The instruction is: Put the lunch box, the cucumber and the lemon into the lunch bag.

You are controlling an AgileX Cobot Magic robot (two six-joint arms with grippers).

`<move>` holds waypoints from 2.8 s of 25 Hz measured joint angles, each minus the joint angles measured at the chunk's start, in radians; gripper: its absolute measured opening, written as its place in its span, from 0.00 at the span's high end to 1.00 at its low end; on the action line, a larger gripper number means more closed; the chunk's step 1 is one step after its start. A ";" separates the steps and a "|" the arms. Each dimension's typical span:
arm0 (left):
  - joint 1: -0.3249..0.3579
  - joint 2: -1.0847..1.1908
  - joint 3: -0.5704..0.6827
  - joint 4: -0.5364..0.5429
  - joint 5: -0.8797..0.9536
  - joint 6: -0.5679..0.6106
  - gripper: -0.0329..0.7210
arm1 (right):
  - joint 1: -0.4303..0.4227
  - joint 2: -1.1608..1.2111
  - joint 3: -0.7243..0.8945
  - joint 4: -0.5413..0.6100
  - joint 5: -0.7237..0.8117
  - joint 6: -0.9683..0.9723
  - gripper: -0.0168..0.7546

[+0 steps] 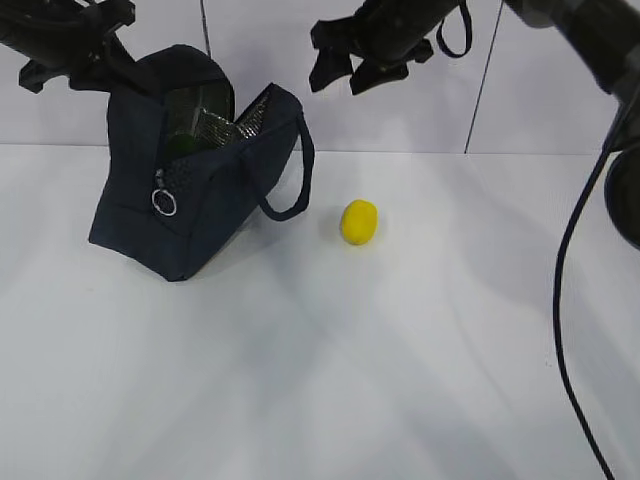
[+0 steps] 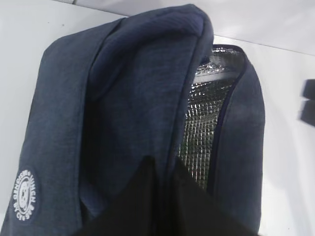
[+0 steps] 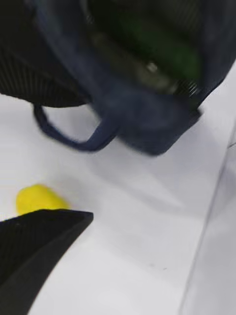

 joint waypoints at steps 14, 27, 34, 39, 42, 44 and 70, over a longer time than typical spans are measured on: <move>0.000 0.000 0.000 0.004 0.017 0.007 0.93 | 0.000 -0.205 0.361 -0.119 0.002 0.023 0.32; 0.000 0.000 0.000 0.004 0.017 0.017 0.93 | 0.002 -0.232 0.571 -0.138 -0.004 0.179 0.32; 0.000 0.000 0.000 0.004 0.013 0.017 0.93 | 0.002 -0.119 0.575 -0.106 -0.008 0.286 0.32; 0.000 0.000 0.000 0.004 0.011 0.017 0.93 | 0.002 -0.104 0.576 -0.096 -0.043 0.301 0.32; 0.000 0.000 0.000 0.004 0.010 0.017 0.93 | 0.002 -0.104 0.576 -0.072 -0.087 0.303 0.32; 0.000 0.000 0.000 0.004 0.009 0.019 0.93 | 0.002 -0.104 0.576 -0.056 -0.109 0.305 0.32; 0.000 0.000 0.000 0.004 0.004 0.019 0.93 | 0.002 -0.060 0.576 -0.103 -0.194 0.307 0.32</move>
